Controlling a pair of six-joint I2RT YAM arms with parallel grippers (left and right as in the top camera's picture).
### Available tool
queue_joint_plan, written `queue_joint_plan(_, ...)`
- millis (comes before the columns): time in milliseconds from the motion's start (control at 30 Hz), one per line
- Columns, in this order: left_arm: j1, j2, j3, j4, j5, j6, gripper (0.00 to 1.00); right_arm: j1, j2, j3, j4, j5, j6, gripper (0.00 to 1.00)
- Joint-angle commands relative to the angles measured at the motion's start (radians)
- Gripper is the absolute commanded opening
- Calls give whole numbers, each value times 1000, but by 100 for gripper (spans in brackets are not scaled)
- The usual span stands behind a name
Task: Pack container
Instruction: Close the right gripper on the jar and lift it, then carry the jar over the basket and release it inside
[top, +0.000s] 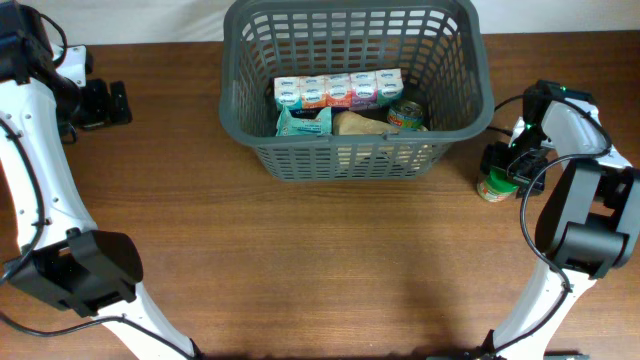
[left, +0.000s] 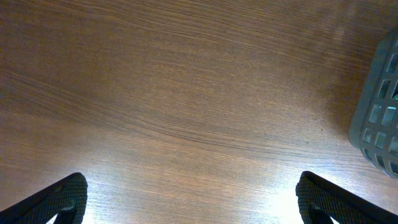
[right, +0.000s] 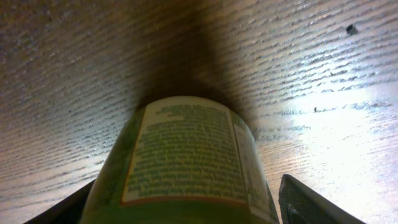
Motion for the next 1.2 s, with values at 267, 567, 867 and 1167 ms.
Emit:
queue_joint_plan(267,6,-3,-8,0,7,-10,99,-2,-4,-8,-14,-2,12,54)
queue_joint_plan(567,6,-3,-8,0,7,-10,99,-6,-23,5,8,-1,24,50)
queue_joint_plan(867,6,-3,-8,0,7,-10,99,-37,-141,354,-129,-2,42,26)
queue_joint_plan(1167,6,-3,-8,0,7,-10,99,62,-316,877,-299,-89,-23,4)
